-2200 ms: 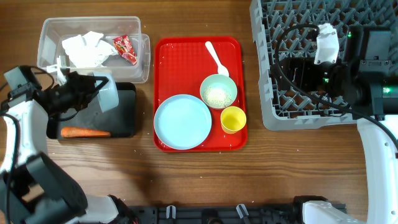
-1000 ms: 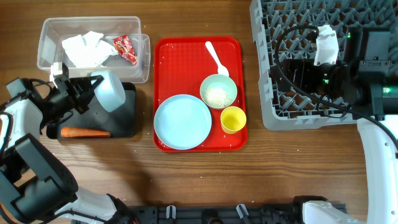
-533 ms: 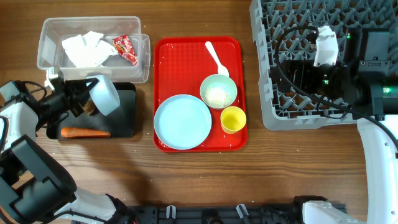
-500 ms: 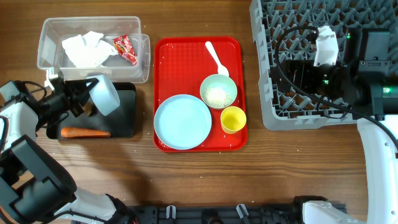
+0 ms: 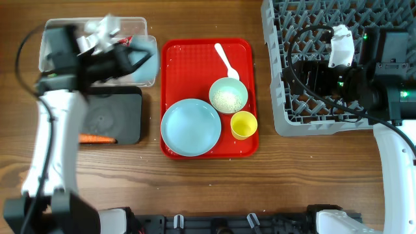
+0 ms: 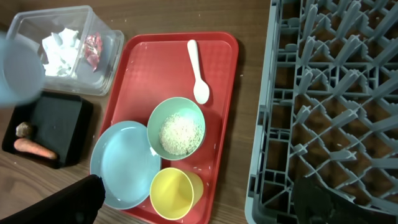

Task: Sort waste into correct bins and load items into the dishwasher rack
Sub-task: 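Reach the left gripper to the green bowl of rice and grasp its rim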

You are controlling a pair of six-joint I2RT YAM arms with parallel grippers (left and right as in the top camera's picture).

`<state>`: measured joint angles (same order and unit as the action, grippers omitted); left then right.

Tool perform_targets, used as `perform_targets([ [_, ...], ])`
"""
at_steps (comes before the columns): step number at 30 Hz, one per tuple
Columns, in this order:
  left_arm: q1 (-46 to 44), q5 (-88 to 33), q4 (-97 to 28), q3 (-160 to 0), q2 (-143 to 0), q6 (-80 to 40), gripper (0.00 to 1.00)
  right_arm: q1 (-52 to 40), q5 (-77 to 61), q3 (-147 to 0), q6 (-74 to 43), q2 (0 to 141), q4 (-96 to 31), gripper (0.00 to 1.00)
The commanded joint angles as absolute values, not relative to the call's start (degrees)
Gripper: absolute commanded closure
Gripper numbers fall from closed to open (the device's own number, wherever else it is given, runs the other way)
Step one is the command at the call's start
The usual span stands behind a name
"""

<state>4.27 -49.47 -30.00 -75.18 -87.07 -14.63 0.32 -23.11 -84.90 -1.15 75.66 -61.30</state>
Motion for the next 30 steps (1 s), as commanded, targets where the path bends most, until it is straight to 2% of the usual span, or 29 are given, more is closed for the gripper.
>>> perform_targets([
  [1,-12.1,-13.5,-24.6,-77.1,-85.7,-5.2,0.93,0.5,-23.4,-85.8,-1.7,76.2,-61.2,0.00],
  [3,-20.3,-0.1,-21.6,-77.1,-88.4,-0.8,0.94,0.5,-23.4,-85.8,-1.7,76.2,-61.5,0.00],
  [6,-25.6,6.6,-18.6,-77.1,-94.1,2.7,0.95,0.5,-23.4,-85.8,-1.6,76.2,-61.9,0.00],
  [14,-26.1,6.5,-13.0,-77.1,-108.7,2.6,0.96,0.5,-23.3,-85.8,-1.5,76.2,-62.2,0.00],
  [23,-26.2,6.5,-17.9,-77.1,-111.6,2.5,0.95,0.5,-23.4,-85.8,-1.5,76.2,-62.4,0.00],
  [26,-26.2,6.5,-19.7,-77.1,-111.6,2.5,0.81,0.5,-23.3,-85.8,-1.5,76.2,-62.5,0.00],
  [30,-26.2,6.5,-20.9,-77.1,-111.6,2.6,0.51,0.5,-23.2,-85.8,-1.5,76.2,-62.6,0.00],
])
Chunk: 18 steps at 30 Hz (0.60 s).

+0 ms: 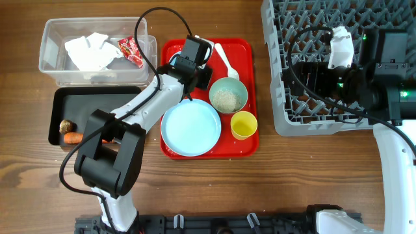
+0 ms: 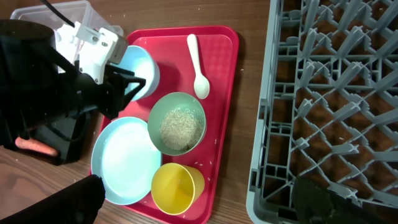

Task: Sort waste into correct bins and load items into the dishwasher rack
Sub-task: 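Reach the left gripper to the green bowl of rice and grasp its rim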

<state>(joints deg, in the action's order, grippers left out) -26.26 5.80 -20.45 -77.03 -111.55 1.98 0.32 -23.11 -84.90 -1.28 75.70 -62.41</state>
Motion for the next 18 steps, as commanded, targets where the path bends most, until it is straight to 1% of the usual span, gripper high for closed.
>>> perform_targets([
  [1,-26.2,6.5,-20.9,-77.1,-111.6,2.6,0.46,0.5,-23.1,-85.8,-1.5,76.2,-62.7,0.00],
  [3,-26.2,6.5,-20.4,-77.1,-111.5,2.6,0.39,0.5,-22.9,-85.8,-1.5,76.2,-62.7,0.00],
  [7,-26.3,6.4,-20.8,-78.5,-109.9,2.5,0.32,0.5,-22.9,-85.8,-1.5,76.2,-62.7,0.00],
  [12,-28.2,3.4,-26.4,-81.8,-104.9,2.6,0.28,0.5,-22.9,-85.8,-1.5,76.2,-62.7,0.00],
  [18,-32.1,-1.4,-30.7,-81.8,-104.2,2.6,0.27,0.5,-22.5,-85.8,-1.5,76.2,-62.4,0.00],
])
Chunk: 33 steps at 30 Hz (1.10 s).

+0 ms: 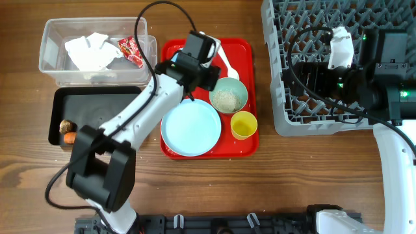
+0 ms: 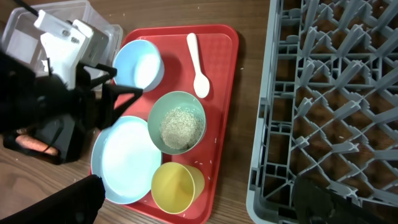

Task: Sort waste into correct bins and load items into the dishwasher rack
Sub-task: 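Reach the left gripper to the green bowl of rice and grasp its rim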

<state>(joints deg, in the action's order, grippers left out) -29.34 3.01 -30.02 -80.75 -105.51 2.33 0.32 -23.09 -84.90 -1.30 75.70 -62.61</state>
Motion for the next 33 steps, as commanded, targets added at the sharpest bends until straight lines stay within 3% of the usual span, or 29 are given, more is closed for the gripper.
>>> perform_targets([
  [1,-32.9,-1.8,-30.4,-81.8,-104.2,2.8,0.27,0.5,-22.5,-85.8,-1.5,76.2,-62.2,0.00],
  [9,-38.9,-1.9,-22.8,-81.8,-105.9,5.8,0.26,0.5,-22.5,-85.8,-1.7,76.2,-62.4,0.00],
  [21,-41.9,-1.9,-28.8,-81.8,-108.4,5.8,0.28,0.5,-22.5,-85.8,-1.5,76.2,-63.1,0.00],
  [33,-42.2,-2.8,-23.6,-81.8,-115.1,5.8,0.32,0.5,-22.5,-85.8,-1.5,76.2,-63.1,0.00],
])
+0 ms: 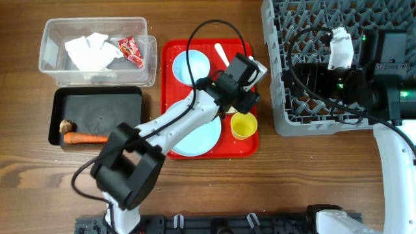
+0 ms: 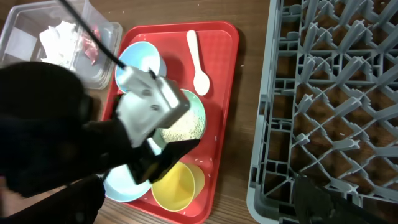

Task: Sort waste into correct bins and load items into the dishwasher rack
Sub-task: 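Reach the left gripper to the green bowl of rice and grasp its rim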

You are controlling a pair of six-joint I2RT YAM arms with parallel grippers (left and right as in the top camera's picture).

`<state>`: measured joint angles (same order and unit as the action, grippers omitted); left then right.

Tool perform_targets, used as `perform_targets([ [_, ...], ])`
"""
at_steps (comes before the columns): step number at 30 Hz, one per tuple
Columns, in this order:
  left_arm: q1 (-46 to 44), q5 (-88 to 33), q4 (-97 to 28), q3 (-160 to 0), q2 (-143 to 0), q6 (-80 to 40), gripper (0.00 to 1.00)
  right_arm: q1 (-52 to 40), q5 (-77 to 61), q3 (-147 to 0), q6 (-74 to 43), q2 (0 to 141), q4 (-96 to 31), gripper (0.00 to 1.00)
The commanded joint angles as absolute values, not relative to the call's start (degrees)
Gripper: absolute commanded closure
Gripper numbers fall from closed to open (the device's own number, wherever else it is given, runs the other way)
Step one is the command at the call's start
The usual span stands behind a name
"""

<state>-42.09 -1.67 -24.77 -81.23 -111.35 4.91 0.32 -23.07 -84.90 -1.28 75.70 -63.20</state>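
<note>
On the red tray (image 1: 245,49) stand an empty blue bowl (image 1: 190,67), a white spoon (image 1: 221,53), a yellow cup (image 1: 244,125) and a blue plate (image 1: 207,136). My left gripper (image 1: 239,97) hangs over the green bowl of rice (image 2: 189,124) and hides most of it; its jaws look open, fingers (image 2: 180,149) pointing down at the bowl's near rim. My right gripper (image 2: 198,208) stays open and empty above the left edge of the grey dishwasher rack (image 1: 325,110).
A clear bin (image 1: 58,65) at the back left holds crumpled paper and a red wrapper. In front of it a black tray (image 1: 97,114) carries a carrot (image 1: 88,138) and a small brown scrap. The left arm spans the tray's middle.
My left gripper was open beside the blue bowl at the tray's back left. It is now further right, over the green rice bowl. The right arm is unchanged.
First my left gripper held the blue bowl over the clear bin, blurred in motion. Then it had the bowl at the tray's back left corner. After that the bowl stood free there with the gripper open beside it. Now the gripper is over the green bowl.
</note>
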Motion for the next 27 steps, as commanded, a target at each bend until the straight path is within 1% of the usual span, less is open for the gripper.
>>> perform_targets([
  [1,-42.2,-2.8,-23.2,-81.8,-115.7,5.8,0.33,0.5,-22.5,-85.8,-1.5,76.2,-63.1,0.00],
  [5,-42.2,-2.8,-22.0,-81.8,-117.3,5.8,0.40,0.5,-22.5,-85.8,-1.5,76.2,-63.1,0.00],
  [11,-42.2,-2.8,-22.0,-81.8,-118.2,5.8,0.45,0.5,-22.3,-85.8,-1.5,76.2,-63.1,0.00],
  [16,-42.3,-2.8,-22.0,-81.8,-118.3,5.8,0.55,0.5,-22.3,-85.8,-1.5,76.2,-63.1,0.00],
  [18,-42.6,-2.8,-22.0,-81.8,-118.3,5.8,0.57,0.5,-22.3,-85.8,-1.5,76.2,-63.1,0.00],
  [22,-43.8,-2.2,-21.8,-81.8,-119.4,5.8,0.66,0.5,-22.3,-85.8,-1.5,76.2,-63.2,0.00],
  [27,-44.3,-1.2,-21.6,-81.8,-119.7,5.8,0.70,0.5,-22.2,-85.8,-1.5,76.2,-63.3,0.00],
])
